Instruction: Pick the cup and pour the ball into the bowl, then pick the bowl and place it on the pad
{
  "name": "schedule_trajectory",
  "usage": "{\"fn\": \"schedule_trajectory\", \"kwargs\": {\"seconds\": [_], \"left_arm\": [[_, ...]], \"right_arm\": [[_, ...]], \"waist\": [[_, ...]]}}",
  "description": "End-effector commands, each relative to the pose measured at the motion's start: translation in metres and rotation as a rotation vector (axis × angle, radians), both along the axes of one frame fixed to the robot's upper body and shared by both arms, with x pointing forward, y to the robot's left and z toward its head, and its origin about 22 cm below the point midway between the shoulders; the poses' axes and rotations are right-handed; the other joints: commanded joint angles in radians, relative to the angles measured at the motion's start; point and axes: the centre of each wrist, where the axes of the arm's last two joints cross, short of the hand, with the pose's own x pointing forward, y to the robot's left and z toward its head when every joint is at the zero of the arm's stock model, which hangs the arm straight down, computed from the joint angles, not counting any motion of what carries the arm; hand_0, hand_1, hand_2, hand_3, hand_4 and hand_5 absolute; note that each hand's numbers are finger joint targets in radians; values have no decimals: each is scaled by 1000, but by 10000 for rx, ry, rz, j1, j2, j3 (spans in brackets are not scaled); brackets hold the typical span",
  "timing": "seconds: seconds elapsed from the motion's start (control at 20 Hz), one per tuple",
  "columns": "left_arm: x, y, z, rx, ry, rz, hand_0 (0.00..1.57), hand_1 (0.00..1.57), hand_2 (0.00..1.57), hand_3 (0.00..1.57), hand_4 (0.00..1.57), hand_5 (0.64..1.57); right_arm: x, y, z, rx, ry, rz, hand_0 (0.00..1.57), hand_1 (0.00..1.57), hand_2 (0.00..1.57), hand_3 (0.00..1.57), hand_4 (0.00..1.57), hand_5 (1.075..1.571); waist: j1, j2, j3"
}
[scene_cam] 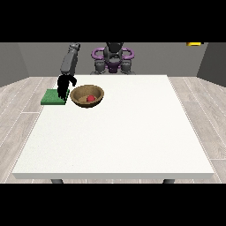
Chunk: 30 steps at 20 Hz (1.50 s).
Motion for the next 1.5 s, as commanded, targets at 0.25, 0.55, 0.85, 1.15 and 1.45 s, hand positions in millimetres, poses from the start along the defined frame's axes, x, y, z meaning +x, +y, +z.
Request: {"fn": "schedule_trajectory", "kwargs": {"seconds": [0.25, 0.55, 0.85, 1.15, 1.45], "left_arm": [[-25, 26, 8, -87, -531, 157, 0, 0, 0, 0, 1012, 1536], [-38, 50, 29, 5, -1456, 170, 0, 0, 0, 0, 1013, 1539], [-41, 50, 27, -136, -899, 272, 0, 0, 0, 0, 1024, 1536], [-49, 68, 49, -122, -1022, 406, 0, 0, 0, 0, 1022, 1543], [-57, 69, 72, -126, -1763, -200, 0, 0, 0, 0, 1028, 1529]], "right_arm": [[9, 12, -25, 133, -139, 7, 0, 0, 0, 0, 523, 1554], [18, -15, -1, -88, -1251, 1, 0, 0, 0, 0, 469, 1548], [18, 29, -28, -111, -272, 441, 0, 0, 0, 0, 444, 1547], [41, 45, -13, 72, -230, -51, 0, 0, 0, 0, 498, 1556], [-12, -7, -42, -1773, 2135, -1817, 1571, 1571, 1571, 1571, 944, 1471]], "waist": [[-93, 540, 6], [-86, 1582, 4], [-168, 859, -1], [-226, 997, 2], [251, 1935, -9]]}}
